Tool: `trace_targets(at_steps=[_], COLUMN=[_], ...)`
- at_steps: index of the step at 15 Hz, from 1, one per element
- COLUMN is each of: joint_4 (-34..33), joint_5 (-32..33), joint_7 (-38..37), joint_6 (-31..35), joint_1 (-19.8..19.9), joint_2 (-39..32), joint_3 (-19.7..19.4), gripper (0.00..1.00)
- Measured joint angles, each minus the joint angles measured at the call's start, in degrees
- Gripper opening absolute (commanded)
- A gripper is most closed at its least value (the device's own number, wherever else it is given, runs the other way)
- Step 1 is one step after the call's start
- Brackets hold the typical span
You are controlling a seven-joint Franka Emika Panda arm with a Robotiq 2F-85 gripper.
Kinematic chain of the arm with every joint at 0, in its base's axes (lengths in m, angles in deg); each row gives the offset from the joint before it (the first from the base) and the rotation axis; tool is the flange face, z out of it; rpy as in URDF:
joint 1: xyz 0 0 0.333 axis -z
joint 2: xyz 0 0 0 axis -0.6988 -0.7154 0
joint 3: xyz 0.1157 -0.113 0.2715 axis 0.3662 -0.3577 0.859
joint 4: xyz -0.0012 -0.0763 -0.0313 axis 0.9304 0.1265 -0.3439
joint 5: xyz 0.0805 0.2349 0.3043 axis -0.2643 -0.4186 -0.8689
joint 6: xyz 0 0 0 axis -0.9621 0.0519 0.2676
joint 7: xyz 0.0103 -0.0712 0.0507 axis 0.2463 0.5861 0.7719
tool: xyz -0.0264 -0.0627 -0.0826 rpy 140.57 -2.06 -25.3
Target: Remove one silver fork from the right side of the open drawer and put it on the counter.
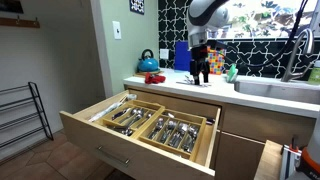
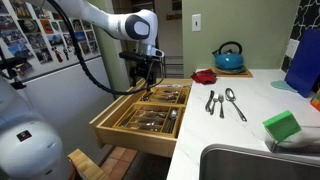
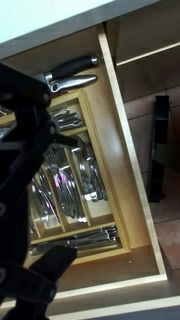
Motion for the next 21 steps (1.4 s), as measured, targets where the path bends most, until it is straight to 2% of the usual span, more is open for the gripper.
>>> trace_targets(at_steps=[8, 11, 16, 21], joint_4=[-0.01, 0.10, 3.64, 9.05], joint_5=[0.00, -0.11, -3.34, -9.70], joint_7=[0.00, -0.03, -1.46, -6.88], joint_6=[0.00, 2.96, 14.38, 33.11], joint_1=[0.04, 0.02, -0.47, -0.47], joint_2=[0.00, -0.55, -4.88, -9.70], joint_3=[0.06, 0.62, 2.55, 3.45], gripper=[1.00, 1.00, 1.00, 1.00])
